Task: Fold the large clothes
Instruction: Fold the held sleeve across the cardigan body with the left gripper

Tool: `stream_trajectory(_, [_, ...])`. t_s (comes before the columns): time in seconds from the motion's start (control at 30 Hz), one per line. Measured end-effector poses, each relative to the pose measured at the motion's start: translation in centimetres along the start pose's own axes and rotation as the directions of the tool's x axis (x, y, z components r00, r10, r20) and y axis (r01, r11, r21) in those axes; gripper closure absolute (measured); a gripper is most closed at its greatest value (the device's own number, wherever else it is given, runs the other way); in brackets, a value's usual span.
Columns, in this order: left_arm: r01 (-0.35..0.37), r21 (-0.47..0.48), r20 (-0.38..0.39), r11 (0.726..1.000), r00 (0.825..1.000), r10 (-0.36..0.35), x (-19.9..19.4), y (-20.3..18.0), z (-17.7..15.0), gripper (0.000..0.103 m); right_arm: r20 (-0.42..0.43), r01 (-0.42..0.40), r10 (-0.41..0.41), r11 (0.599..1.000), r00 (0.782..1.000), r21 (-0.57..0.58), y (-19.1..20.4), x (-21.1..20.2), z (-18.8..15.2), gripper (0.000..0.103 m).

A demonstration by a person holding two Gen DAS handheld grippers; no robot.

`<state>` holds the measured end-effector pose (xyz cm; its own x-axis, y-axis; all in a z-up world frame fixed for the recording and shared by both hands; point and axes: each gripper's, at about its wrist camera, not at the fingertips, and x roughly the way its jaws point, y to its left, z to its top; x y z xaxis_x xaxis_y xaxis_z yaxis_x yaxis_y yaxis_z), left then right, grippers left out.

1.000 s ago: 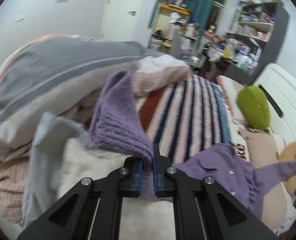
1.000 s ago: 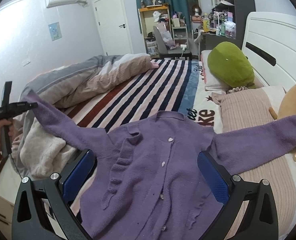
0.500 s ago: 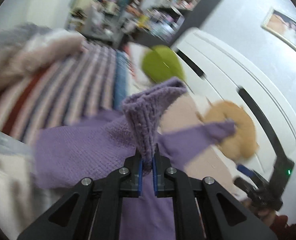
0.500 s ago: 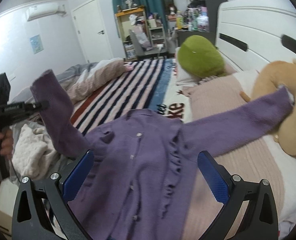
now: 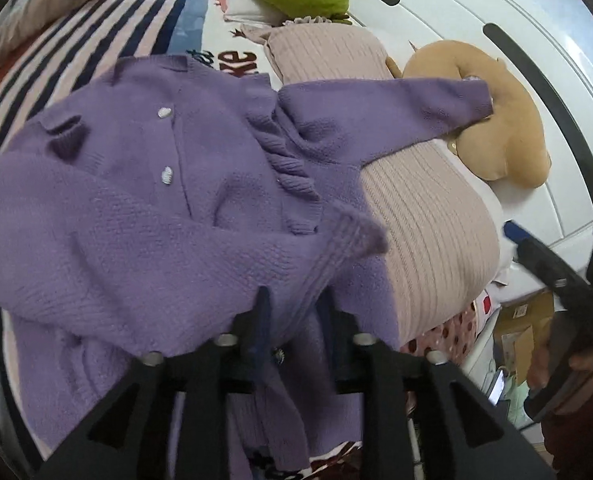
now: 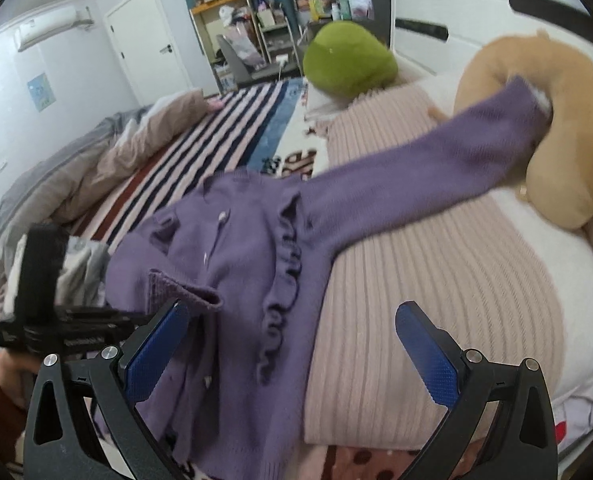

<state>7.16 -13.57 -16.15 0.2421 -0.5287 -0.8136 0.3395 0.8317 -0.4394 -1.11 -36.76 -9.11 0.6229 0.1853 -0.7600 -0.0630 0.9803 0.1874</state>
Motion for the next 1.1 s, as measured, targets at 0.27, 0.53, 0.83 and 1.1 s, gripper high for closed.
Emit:
stream_trajectory(0.27, [-0.159,-0.024,0.079,0.987,0.984,0.160,-6.7,3.4,-0.1,0.053,-0.132,-0.112,0.118,0.993,0.984,0.047,1.6,3.2,-1.5,0.028])
stream_trajectory(0.53, [-0.273,-0.113,0.106,0.955,0.953,0.285,-12.6,9.0,-2.6,0.046,-0.314,-0.159,0.116,0.981,0.942,-0.115,6.8,12.2,-3.2,0.030])
stream_trajectory(0.83, [-0.421,-0.175,0.105,0.890,0.891,0.442,-15.2,14.3,-4.1,0.038,-0.466,-0.226,0.064,0.927,0.882,-0.300,10.9,19.3,-3.3,0.067])
stream_trajectory(1.1, [-0.409,-0.205,0.106,0.889,0.894,0.436,-15.5,15.0,-5.1,0.037,-0.437,-0.198,0.011,0.901,0.899,-0.385,11.9,16.1,-3.4,0.098])
